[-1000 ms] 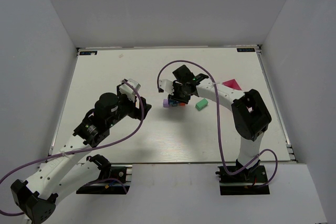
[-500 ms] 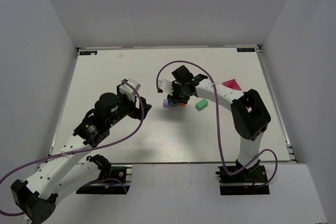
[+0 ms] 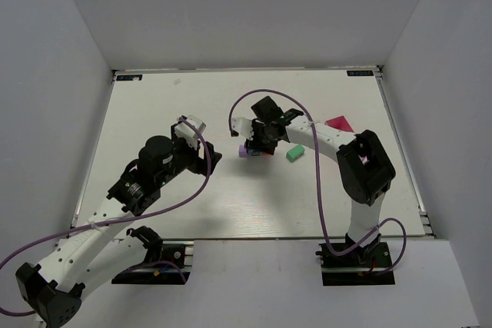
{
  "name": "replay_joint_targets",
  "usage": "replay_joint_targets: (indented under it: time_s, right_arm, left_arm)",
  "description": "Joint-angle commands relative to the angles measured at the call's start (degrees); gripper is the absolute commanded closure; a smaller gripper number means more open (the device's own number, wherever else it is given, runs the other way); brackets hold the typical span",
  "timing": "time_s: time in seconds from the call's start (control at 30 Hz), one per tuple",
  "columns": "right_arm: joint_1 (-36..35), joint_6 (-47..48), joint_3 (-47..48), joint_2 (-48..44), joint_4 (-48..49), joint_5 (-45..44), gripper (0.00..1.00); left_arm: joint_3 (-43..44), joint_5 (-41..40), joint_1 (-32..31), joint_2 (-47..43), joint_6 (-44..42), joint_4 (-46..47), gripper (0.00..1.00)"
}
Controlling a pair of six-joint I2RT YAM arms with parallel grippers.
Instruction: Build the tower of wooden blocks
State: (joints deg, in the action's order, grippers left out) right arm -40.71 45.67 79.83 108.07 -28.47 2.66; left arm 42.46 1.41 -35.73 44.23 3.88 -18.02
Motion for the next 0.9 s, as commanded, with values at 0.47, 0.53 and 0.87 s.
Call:
replay_joint_targets:
  time_s: [0.47,0.53,0.87]
  right_arm:
    - [-0.16,-0.06,0.15,-2.07,1.31,-0.28,0.1]
    - [0.19,-0.23,-0.46,-4.0,1.31,-0.28,0.1]
    - [3.09,-1.02,-9.43,-19.03,4.03,-0.45,0.1]
  left_arm:
    - [1.31,-0.62,0.31,-0.99,-0.19,-0.26,0.12]
    - [1.31,-0.62,0.31,-0.99,-0.19,-0.26,0.12]
    - [0.26,-1.15,0.31,-1.51,-0.19,0.79,0.11]
